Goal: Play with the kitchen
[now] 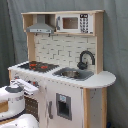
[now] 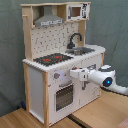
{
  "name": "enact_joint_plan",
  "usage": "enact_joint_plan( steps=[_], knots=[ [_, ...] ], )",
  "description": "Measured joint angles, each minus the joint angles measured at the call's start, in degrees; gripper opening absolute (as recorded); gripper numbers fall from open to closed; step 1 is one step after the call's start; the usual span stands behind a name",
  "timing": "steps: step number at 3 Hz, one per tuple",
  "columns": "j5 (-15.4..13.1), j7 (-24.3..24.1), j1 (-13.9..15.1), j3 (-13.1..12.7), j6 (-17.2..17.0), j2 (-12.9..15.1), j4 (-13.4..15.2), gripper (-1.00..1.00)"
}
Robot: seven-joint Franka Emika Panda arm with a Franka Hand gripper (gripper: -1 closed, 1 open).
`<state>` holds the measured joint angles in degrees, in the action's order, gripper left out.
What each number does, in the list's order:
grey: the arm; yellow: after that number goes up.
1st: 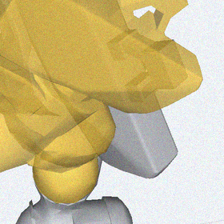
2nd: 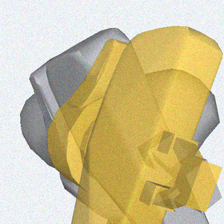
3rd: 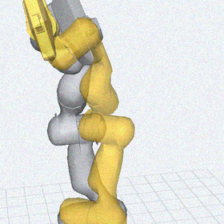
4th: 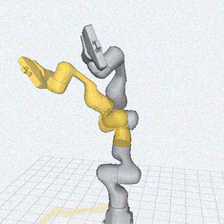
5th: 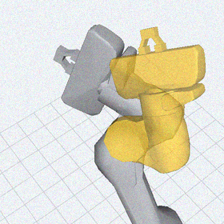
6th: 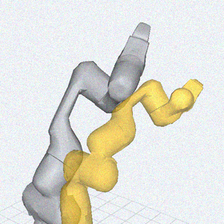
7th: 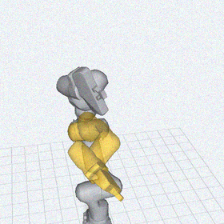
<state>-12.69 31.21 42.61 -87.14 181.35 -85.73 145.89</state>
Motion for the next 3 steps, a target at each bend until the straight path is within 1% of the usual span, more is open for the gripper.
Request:
enact_joint_plan(
  steps=[1,2,3],
  knots=[
    [0.00,-4.63,-3.15,-0.62,-1.96,0.00,0.73,1.00],
    [0.00,-6.68,-7.73,-1.06,-5.03,0.00,1.16,1.00],
    [0.00,-8.04,-12.23,-1.45,-8.31,0.00,2.36,1.00]
  ],
)
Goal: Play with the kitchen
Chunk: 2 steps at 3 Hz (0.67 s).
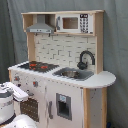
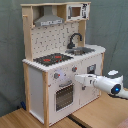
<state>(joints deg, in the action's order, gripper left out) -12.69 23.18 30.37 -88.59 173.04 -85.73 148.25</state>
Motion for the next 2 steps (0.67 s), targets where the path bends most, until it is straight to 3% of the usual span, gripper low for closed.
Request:
enact_joint_plan(
  steps=[2],
  knots=[
    [0.00,-1.99,-8.20,-0.94,-8.20,0.00,0.80,1.00]
  ],
)
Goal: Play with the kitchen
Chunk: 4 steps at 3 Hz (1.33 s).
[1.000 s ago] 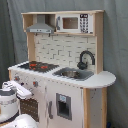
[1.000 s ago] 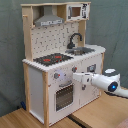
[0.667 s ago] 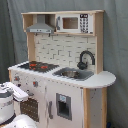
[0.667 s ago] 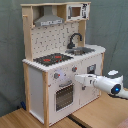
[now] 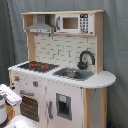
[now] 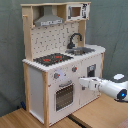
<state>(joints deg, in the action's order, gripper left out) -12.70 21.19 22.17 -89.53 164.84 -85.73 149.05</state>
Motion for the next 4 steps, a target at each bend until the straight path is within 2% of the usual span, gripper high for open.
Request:
enact_joint_plan(
  steps=[3,4],
  knots=[
    [-0.03,-19.16,-0.10,-2.74,-0.10,-0.09,-0.24,1.00],
    [-0.03,-26.31,-0.09,-2.66,0.01,-0.11,-0.76,1.00]
  ],
)
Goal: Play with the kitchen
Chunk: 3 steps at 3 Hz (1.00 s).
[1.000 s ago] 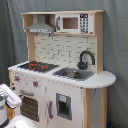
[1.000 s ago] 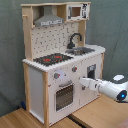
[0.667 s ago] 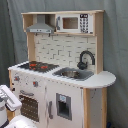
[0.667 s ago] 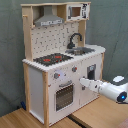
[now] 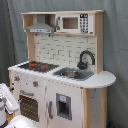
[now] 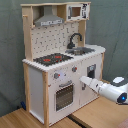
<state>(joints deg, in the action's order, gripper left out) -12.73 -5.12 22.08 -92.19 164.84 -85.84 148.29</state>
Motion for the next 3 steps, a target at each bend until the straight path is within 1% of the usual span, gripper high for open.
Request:
enact_joint_plan(
  steps=[3],
  knots=[
    [-0.05,-18.27,0.40,0.57,1.77,-0.87,-0.41,1.00]
  ],
)
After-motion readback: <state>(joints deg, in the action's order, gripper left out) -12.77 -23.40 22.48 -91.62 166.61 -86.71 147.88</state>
